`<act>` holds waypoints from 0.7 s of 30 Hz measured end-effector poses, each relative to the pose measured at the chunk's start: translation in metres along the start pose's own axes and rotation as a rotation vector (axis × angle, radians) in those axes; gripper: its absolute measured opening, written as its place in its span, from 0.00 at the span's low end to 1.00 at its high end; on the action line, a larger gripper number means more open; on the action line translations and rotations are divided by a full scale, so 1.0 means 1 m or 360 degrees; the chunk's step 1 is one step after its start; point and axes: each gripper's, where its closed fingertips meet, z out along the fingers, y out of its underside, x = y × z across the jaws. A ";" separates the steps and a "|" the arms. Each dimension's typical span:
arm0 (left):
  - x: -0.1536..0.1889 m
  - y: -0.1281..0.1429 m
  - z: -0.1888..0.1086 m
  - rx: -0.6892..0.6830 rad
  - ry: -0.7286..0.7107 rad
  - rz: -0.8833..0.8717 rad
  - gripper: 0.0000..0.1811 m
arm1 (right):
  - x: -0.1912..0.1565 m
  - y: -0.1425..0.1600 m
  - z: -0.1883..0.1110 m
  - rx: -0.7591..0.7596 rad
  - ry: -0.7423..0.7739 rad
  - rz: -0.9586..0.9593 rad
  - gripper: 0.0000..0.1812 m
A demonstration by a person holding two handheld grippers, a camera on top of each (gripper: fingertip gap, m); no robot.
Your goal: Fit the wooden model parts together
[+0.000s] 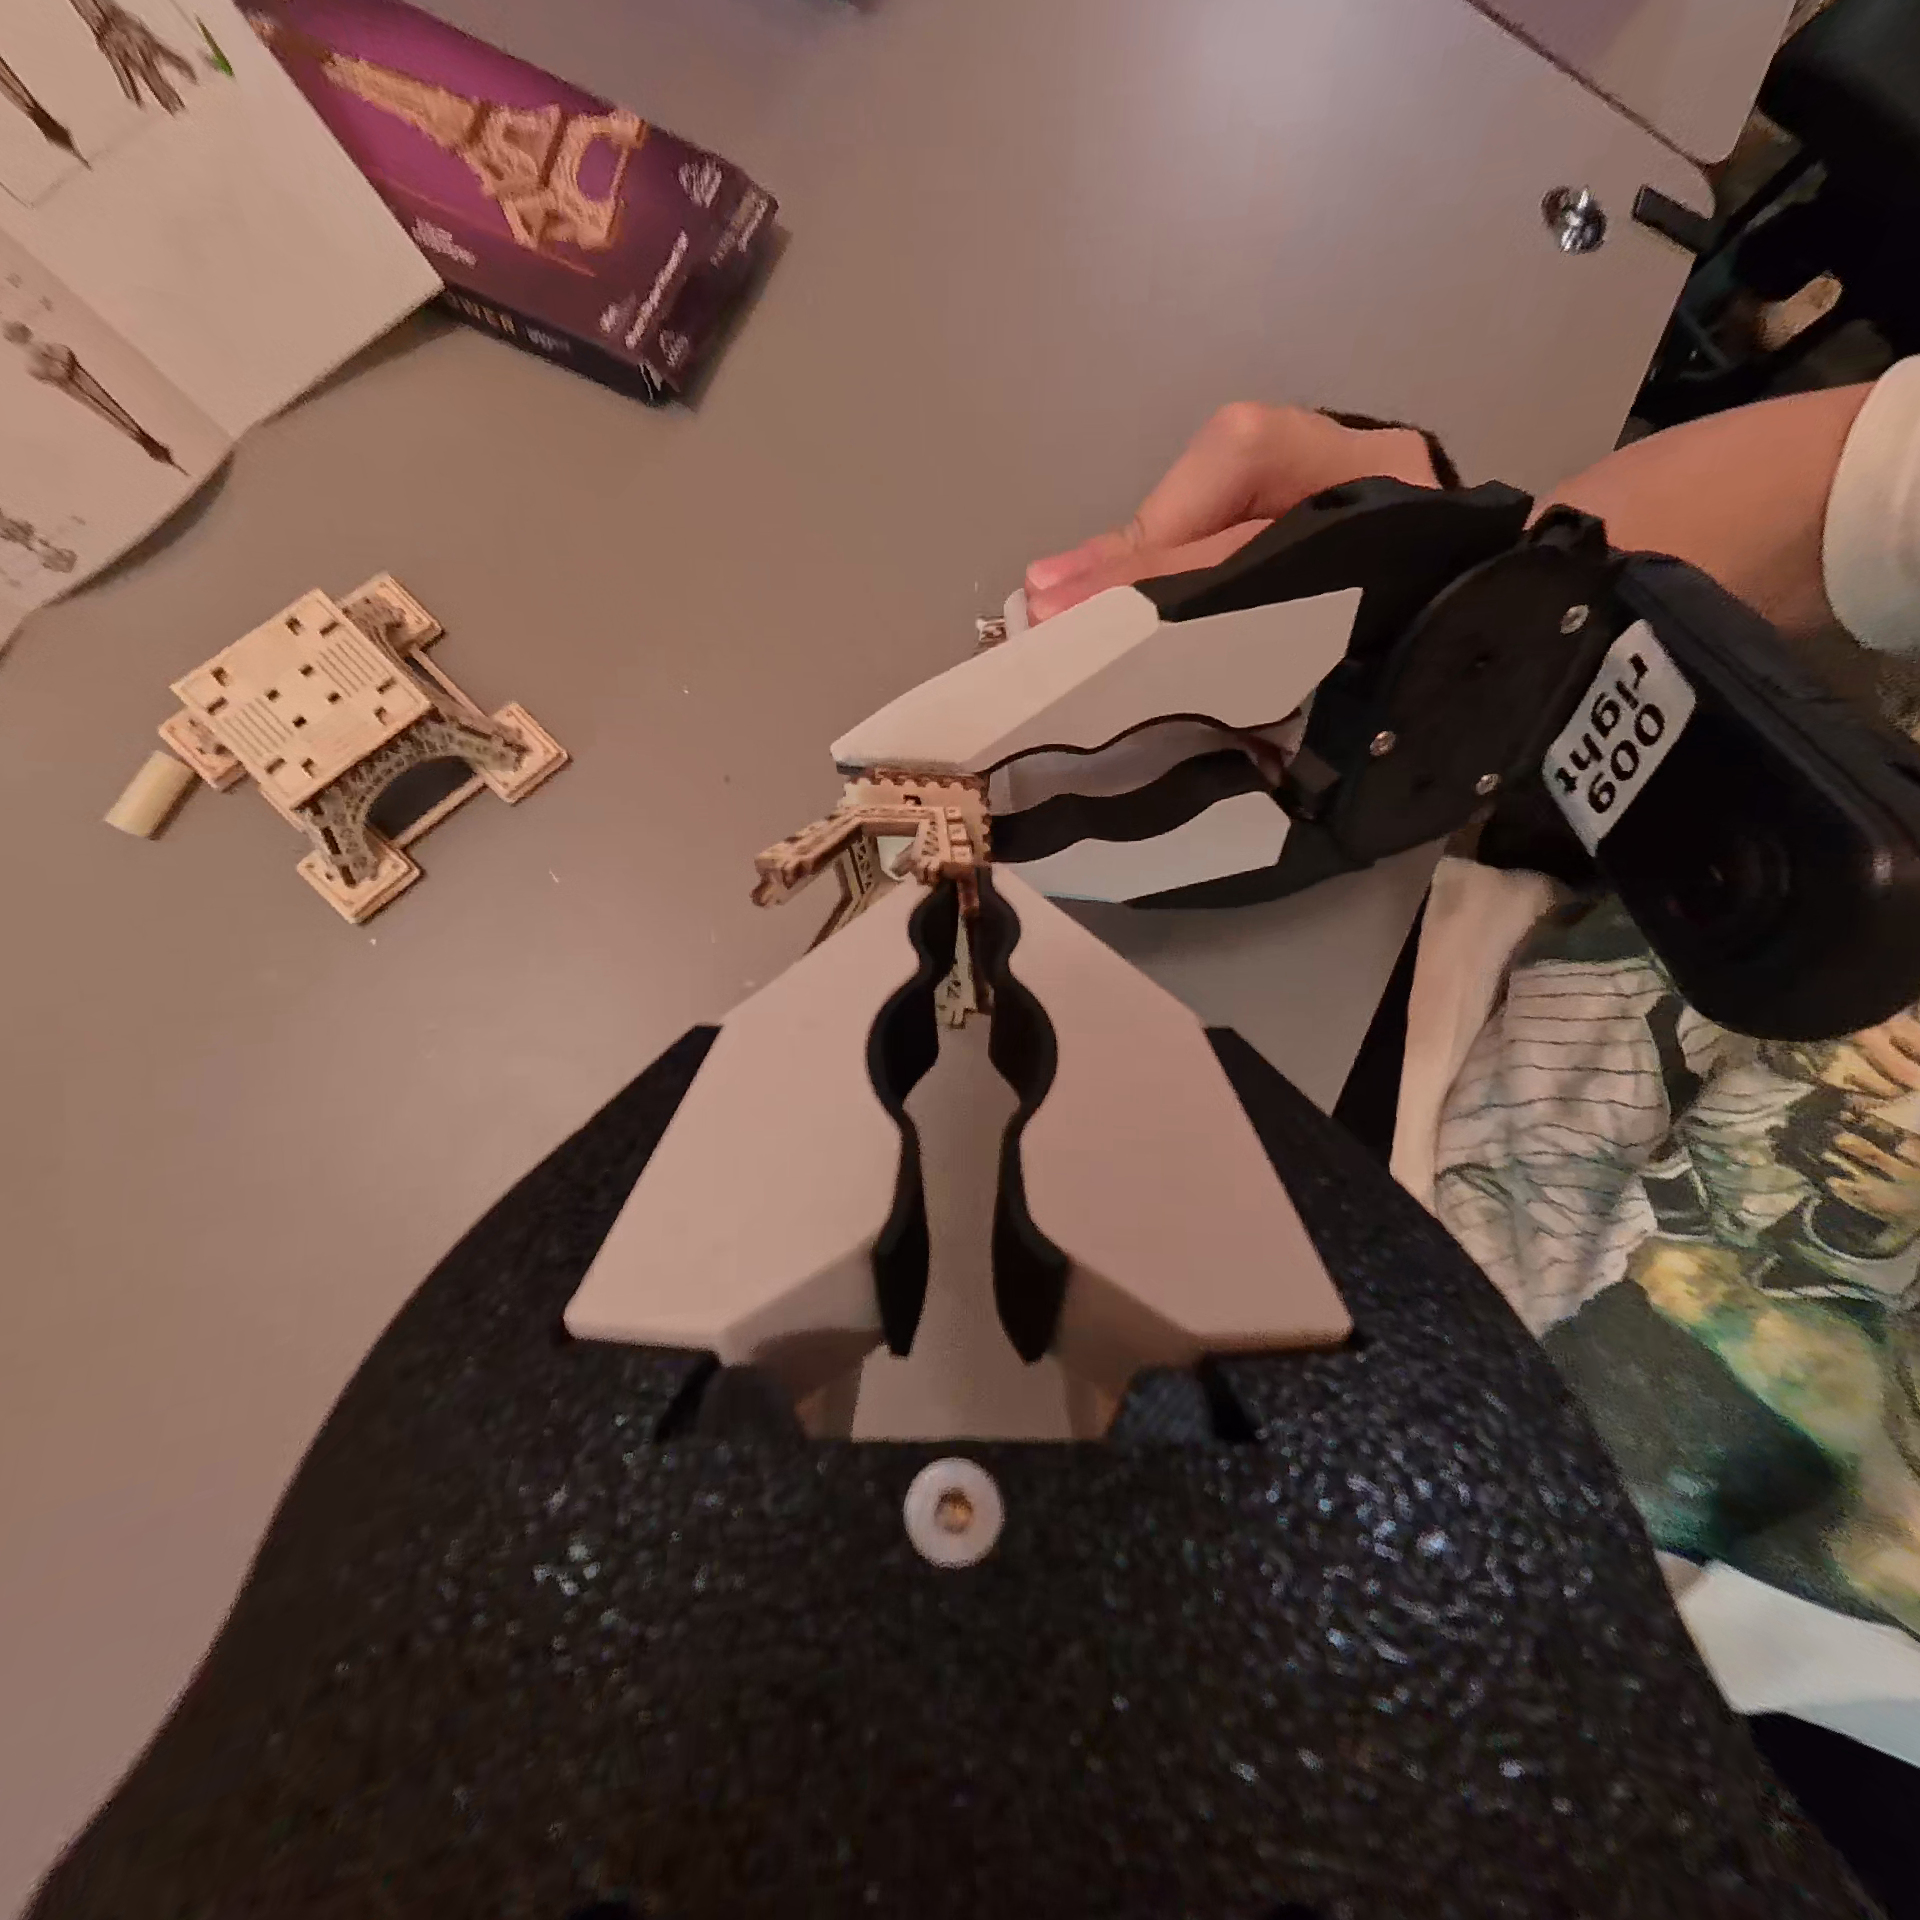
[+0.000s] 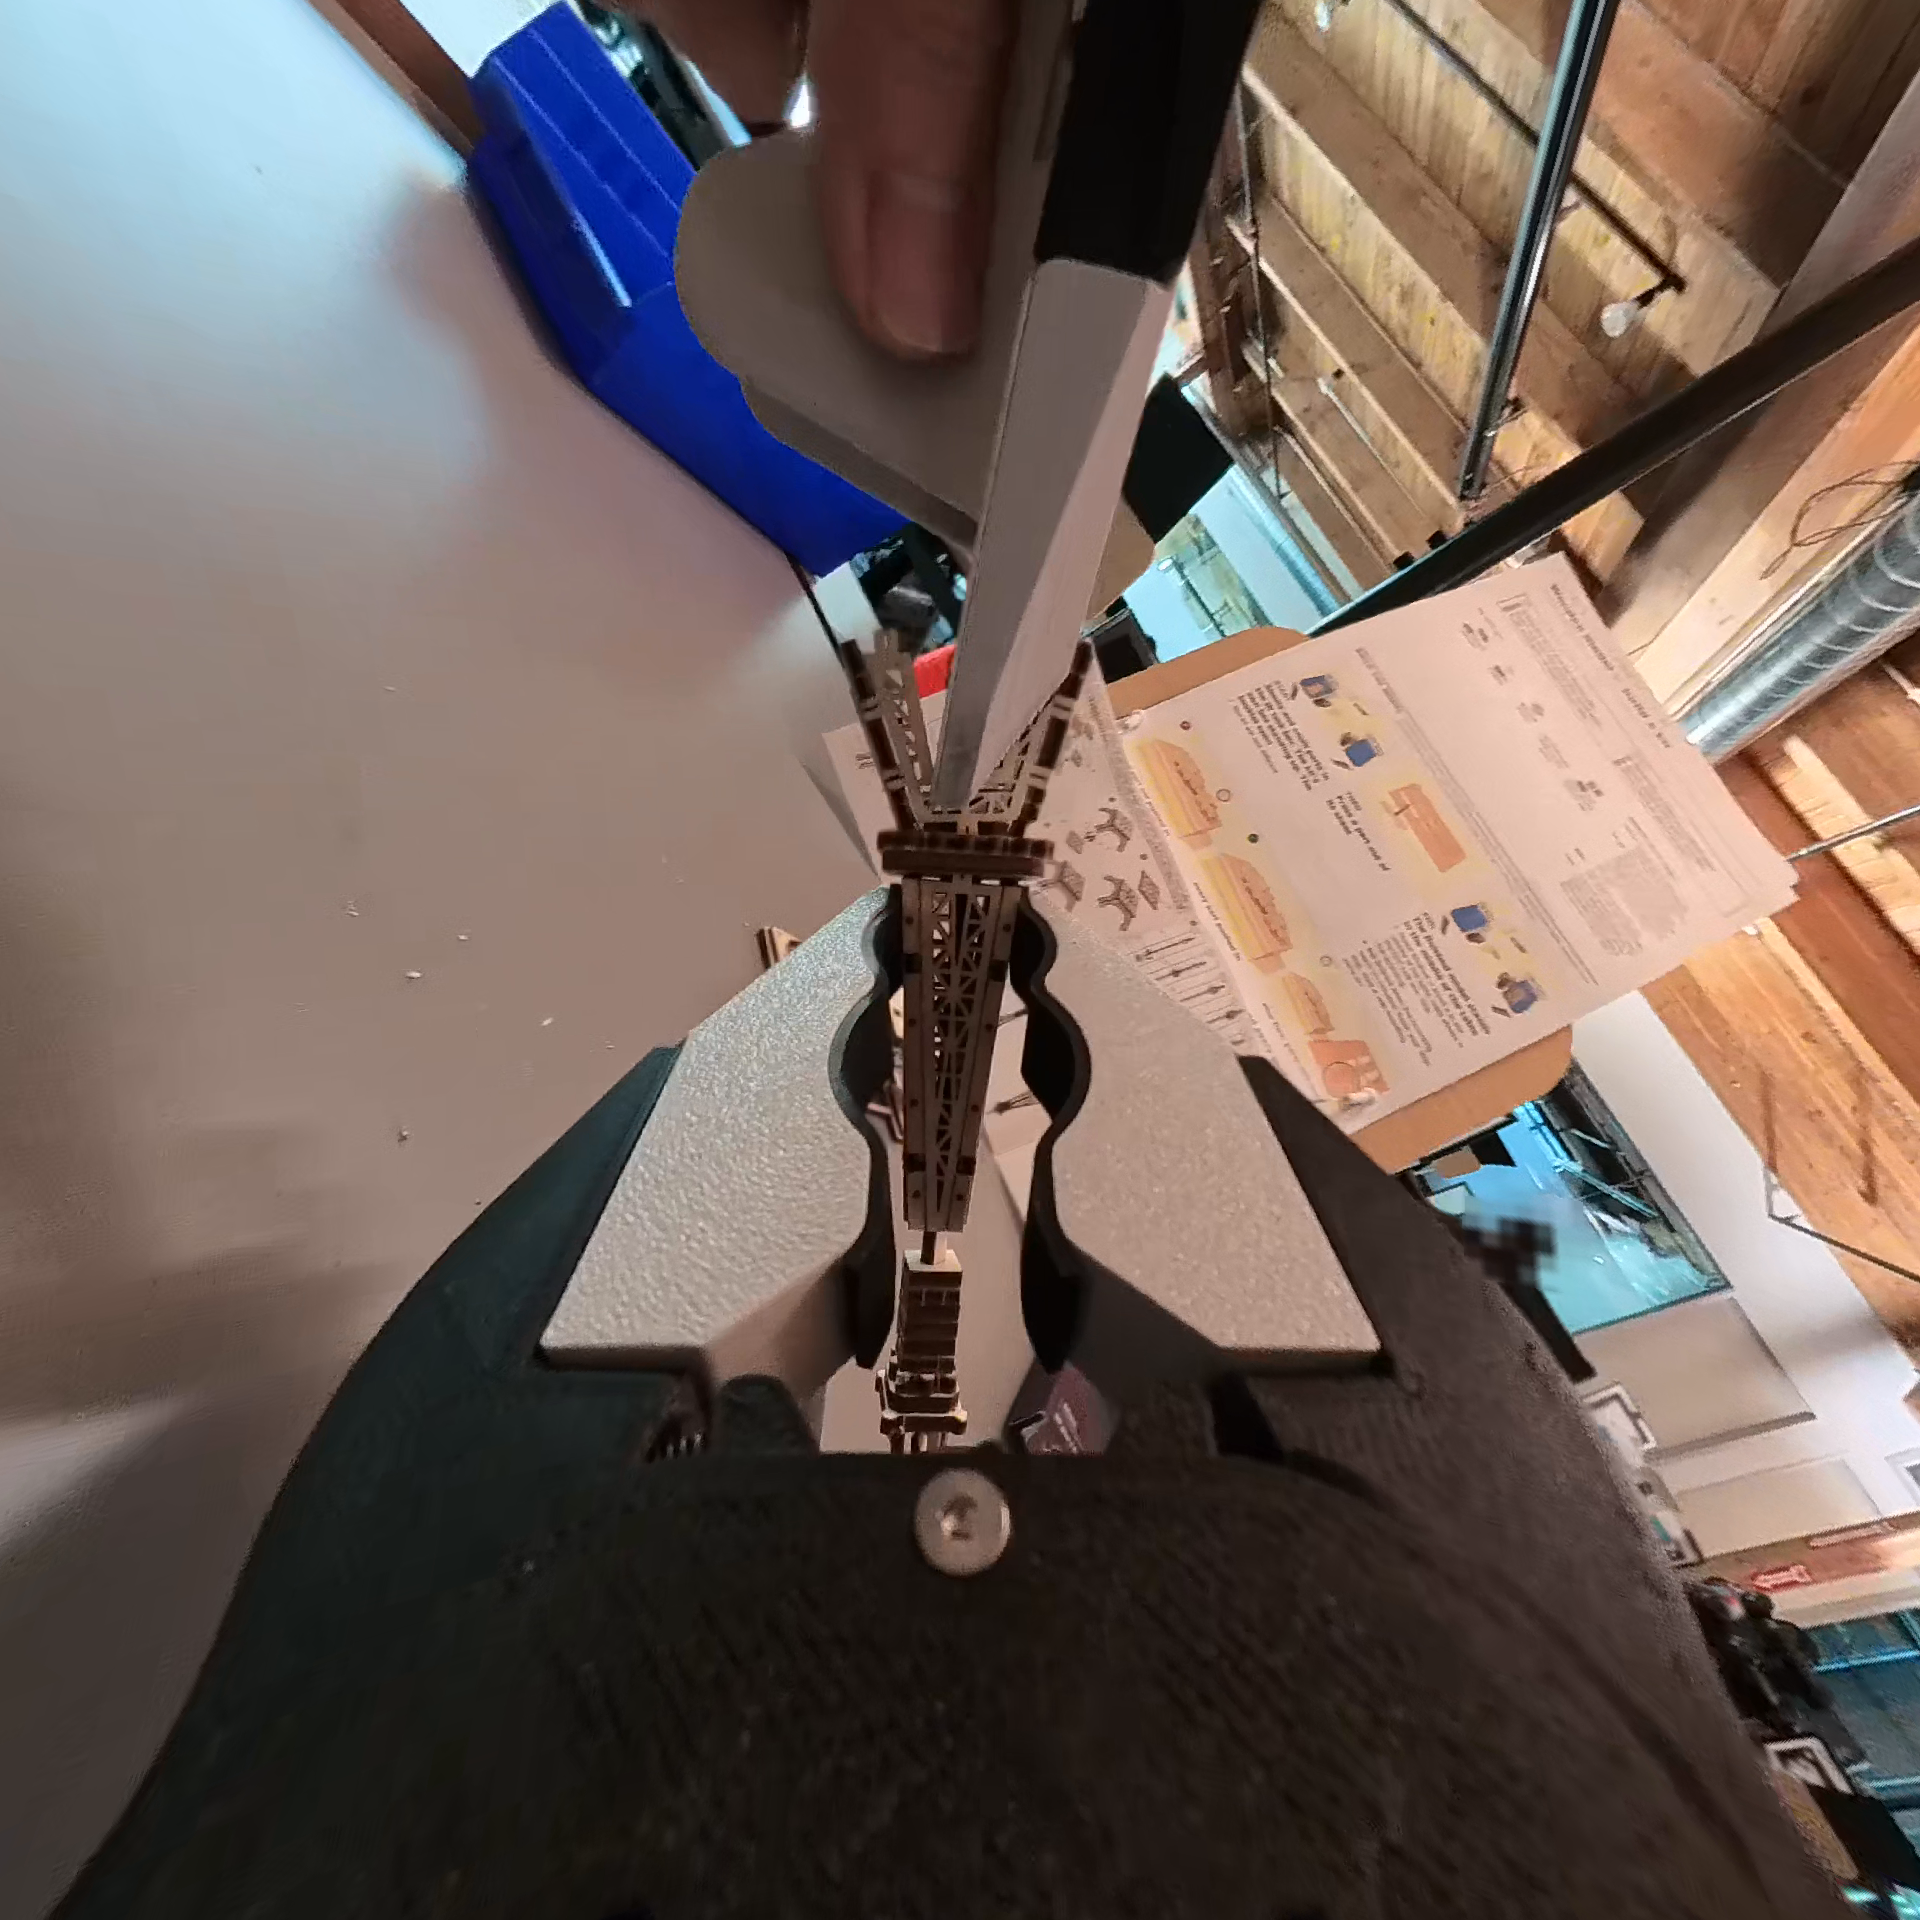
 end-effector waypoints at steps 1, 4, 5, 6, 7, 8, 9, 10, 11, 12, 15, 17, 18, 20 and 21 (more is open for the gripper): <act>-0.001 0.006 0.002 -0.0055 -0.0008 0.0005 0.00 | -0.004 0.000 0.001 -0.0012 -0.0031 0.0008 0.10; -0.005 0.016 0.007 -0.0188 -0.0094 0.0075 0.00 | -0.023 0.005 0.004 -0.0088 -0.0132 -0.0110 0.09; -0.005 0.012 0.006 -0.0165 -0.0079 0.0056 0.00 | -0.024 0.007 0.005 -0.0098 -0.0127 -0.0108 0.09; -0.004 0.008 0.005 -0.0122 -0.0045 0.0021 0.00 | -0.022 0.006 0.004 -0.0084 -0.0132 -0.0064 0.09; -0.003 0.005 0.003 -0.0091 -0.0013 0.0000 0.00 | -0.017 0.005 0.004 -0.0072 -0.0116 -0.0023 0.09; -0.003 0.004 0.003 -0.0078 0.0007 -0.0014 0.00 | -0.013 0.004 0.003 -0.0067 -0.0093 -0.0010 0.09; -0.004 0.004 0.004 -0.0076 0.0019 -0.0035 0.00 | -0.011 0.004 0.003 -0.0065 -0.0079 0.0000 0.09; -0.004 0.004 0.005 -0.0061 0.0040 -0.0064 0.00 | -0.011 0.005 0.003 -0.0072 -0.0086 0.0012 0.09; -0.003 0.003 0.005 -0.0030 0.0077 -0.0101 0.00 | -0.012 0.006 0.004 -0.0080 -0.0086 0.0019 0.09; -0.003 0.003 0.005 -0.0001 0.0115 -0.0137 0.00 | -0.011 0.006 0.003 -0.0075 -0.0081 0.0040 0.09; -0.003 0.006 0.006 0.0019 0.0152 -0.0169 0.00 | -0.011 0.006 0.003 -0.0064 -0.0101 0.0082 0.09; -0.002 0.006 0.006 0.0019 0.0166 -0.0164 0.00 | -0.014 0.006 0.003 -0.0069 -0.0116 0.0078 0.09; -0.002 0.006 0.005 0.0016 0.0180 -0.0160 0.00 | -0.014 0.006 0.003 -0.0065 -0.0117 0.0081 0.09; -0.003 0.008 0.006 -0.0019 0.0179 -0.0133 0.00 | -0.014 0.004 0.003 -0.0056 -0.0123 0.0094 0.09; -0.003 0.008 0.006 -0.0033 0.0177 -0.0124 0.00 | -0.015 0.004 0.004 -0.0061 -0.0128 0.0093 0.09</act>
